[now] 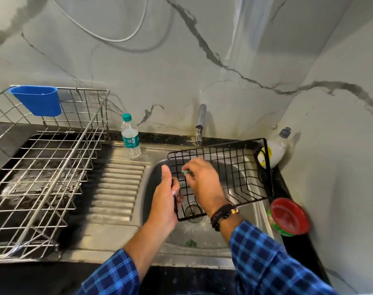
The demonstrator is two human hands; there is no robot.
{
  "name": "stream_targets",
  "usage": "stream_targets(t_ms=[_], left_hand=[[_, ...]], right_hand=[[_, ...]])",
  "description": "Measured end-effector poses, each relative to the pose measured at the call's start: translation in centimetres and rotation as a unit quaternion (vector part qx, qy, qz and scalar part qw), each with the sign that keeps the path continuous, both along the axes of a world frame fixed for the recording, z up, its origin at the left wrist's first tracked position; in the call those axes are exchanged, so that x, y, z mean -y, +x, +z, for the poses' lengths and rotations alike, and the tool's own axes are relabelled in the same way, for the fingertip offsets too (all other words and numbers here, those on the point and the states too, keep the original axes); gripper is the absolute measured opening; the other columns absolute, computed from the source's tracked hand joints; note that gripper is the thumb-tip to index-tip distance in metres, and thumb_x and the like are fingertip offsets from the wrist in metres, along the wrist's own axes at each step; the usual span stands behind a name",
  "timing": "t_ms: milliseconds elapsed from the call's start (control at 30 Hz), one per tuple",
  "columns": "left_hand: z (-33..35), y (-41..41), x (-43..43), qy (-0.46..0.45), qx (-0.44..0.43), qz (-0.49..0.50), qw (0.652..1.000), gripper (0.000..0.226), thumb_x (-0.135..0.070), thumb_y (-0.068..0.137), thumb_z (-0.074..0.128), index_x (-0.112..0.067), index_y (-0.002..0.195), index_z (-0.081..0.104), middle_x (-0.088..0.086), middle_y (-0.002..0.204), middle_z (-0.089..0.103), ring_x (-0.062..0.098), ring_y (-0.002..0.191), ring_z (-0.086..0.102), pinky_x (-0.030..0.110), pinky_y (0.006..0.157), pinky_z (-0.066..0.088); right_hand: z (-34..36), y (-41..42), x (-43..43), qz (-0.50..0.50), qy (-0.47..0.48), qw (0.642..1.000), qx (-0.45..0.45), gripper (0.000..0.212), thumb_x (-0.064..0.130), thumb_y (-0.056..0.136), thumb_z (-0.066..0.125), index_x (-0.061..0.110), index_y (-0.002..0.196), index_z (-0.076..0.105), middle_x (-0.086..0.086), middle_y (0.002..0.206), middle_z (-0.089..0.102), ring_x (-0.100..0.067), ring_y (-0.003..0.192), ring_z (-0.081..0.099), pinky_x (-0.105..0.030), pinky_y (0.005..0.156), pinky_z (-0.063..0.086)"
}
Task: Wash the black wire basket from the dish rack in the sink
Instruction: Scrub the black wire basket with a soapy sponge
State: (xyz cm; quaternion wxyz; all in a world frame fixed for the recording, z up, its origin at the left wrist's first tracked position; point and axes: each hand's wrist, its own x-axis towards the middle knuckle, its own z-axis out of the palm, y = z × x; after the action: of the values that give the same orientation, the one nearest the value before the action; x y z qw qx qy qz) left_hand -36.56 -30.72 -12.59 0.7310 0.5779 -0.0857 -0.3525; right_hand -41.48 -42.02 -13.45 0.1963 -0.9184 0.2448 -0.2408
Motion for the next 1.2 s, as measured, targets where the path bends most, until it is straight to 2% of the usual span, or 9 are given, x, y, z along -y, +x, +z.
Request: stream_targets(t_ms=[100, 233, 333, 400, 467, 567, 700, 933, 1200], left_hand=[[-0.7, -0.3, -0.4, 0.023, 0.026, -0.008, 0.999, 0.064, -0.080, 0.079, 0.037, -0.024, 0.048, 0.036, -0.006, 0.055, 0.033, 0.013, 0.056, 0.037, 0.034, 0.062, 0.029], [-1.5, 0.4, -1.3, 0.034, -0.006, 0.005, 0.999, 0.068, -0.083, 0.079, 0.037, -0.020, 0.051, 0.035, -0.004, 0.056, 0.032, 0.017, 0.056, 0.037, 0.036, 0.063, 0.028], [-1.8, 0.3, -1.2, 0.025, -0.047, -0.003, 0.999, 0.070, -0.085, 0.076, 0.042, -0.021, 0.050, 0.036, -0.005, 0.055, 0.033, 0.012, 0.051, 0.039, 0.035, 0.063, 0.029], [-1.6, -0.4, -0.8, 0.016, -0.064, -0.025, 0.998, 0.070, -0.086, 0.071, 0.045, -0.020, 0.052, 0.035, -0.003, 0.057, 0.033, 0.013, 0.052, 0.038, 0.032, 0.059, 0.029], [-1.3, -0.9, -0.4, -0.006, -0.074, -0.030, 0.997, 0.070, -0.086, 0.067, 0.046, -0.019, 0.054, 0.033, -0.002, 0.058, 0.031, 0.012, 0.050, 0.037, 0.029, 0.054, 0.031], [-1.2, -1.0, -0.2, -0.018, -0.065, -0.030, 0.997, 0.071, -0.089, 0.064, 0.049, -0.020, 0.055, 0.034, 0.003, 0.061, 0.037, 0.016, 0.054, 0.042, 0.031, 0.055, 0.032], [-1.2, -0.2, -0.8, 0.020, -0.039, 0.006, 0.999, 0.070, -0.085, 0.077, 0.042, -0.022, 0.049, 0.035, -0.004, 0.054, 0.038, 0.016, 0.053, 0.039, 0.034, 0.058, 0.029], [-0.8, 0.6, -1.9, -0.008, -0.017, 0.002, 1.000, 0.063, -0.077, 0.083, 0.041, -0.023, 0.051, 0.040, -0.006, 0.053, 0.031, 0.016, 0.054, 0.031, 0.035, 0.060, 0.027], [-0.1, 0.9, -0.8, -0.003, 0.019, 0.020, 1.000, 0.064, -0.080, 0.077, 0.038, -0.023, 0.048, 0.031, -0.007, 0.052, 0.028, 0.014, 0.053, 0.029, 0.034, 0.057, 0.021]], right_hand=[[0.0, -0.3, 1.2, 0.013, 0.001, 0.999, -0.048, 0.014, 0.018, 0.091, 0.066, 0.023, 0.104, 0.068, 0.006, 0.105, 0.063, -0.008, 0.096, 0.058, -0.026, 0.090, 0.052], [1.0, -4.0, 5.9, -0.221, 0.060, 0.973, -0.007, 0.013, 0.014, 0.093, 0.064, 0.016, 0.105, 0.067, -0.003, 0.102, 0.069, -0.018, 0.093, 0.065, -0.020, 0.075, 0.045], [1.9, -4.2, 6.4, -0.279, 0.048, 0.959, -0.003, 0.014, 0.010, 0.093, 0.061, 0.009, 0.105, 0.066, -0.007, 0.099, 0.067, -0.017, 0.089, 0.062, -0.014, 0.068, 0.036], [2.1, -2.5, 4.8, -0.270, 0.056, 0.961, -0.006, 0.017, 0.011, 0.094, 0.062, 0.011, 0.110, 0.064, 0.001, 0.098, 0.062, -0.006, 0.082, 0.053, -0.002, 0.057, 0.033], [2.2, -0.5, 2.4, -0.237, 0.066, 0.969, -0.007, 0.019, 0.013, 0.094, 0.063, 0.014, 0.113, 0.064, 0.006, 0.098, 0.061, 0.000, 0.077, 0.053, -0.001, 0.055, 0.038], [2.0, 1.5, -0.9, -0.108, 0.054, 0.992, -0.026, 0.017, 0.015, 0.094, 0.063, 0.019, 0.110, 0.066, 0.003, 0.106, 0.065, -0.006, 0.089, 0.062, -0.014, 0.077, 0.053], [3.1, 0.4, -0.1, -0.008, -0.039, 0.996, -0.078, 0.024, 0.011, 0.092, 0.065, 0.019, 0.114, 0.062, 0.000, 0.111, 0.065, -0.013, 0.102, 0.063, -0.024, 0.090, 0.050], [2.7, -6.4, 6.7, -0.141, -0.108, 0.967, -0.183, 0.036, -0.003, 0.086, 0.061, 0.012, 0.119, 0.058, -0.008, 0.117, 0.062, -0.026, 0.110, 0.060, -0.032, 0.092, 0.049], [0.8, -3.3, 0.4, -0.082, 0.056, 0.976, -0.192, 0.010, 0.014, 0.093, 0.060, 0.019, 0.099, 0.065, -0.001, 0.105, 0.067, -0.018, 0.100, 0.064, -0.031, 0.089, 0.053]])
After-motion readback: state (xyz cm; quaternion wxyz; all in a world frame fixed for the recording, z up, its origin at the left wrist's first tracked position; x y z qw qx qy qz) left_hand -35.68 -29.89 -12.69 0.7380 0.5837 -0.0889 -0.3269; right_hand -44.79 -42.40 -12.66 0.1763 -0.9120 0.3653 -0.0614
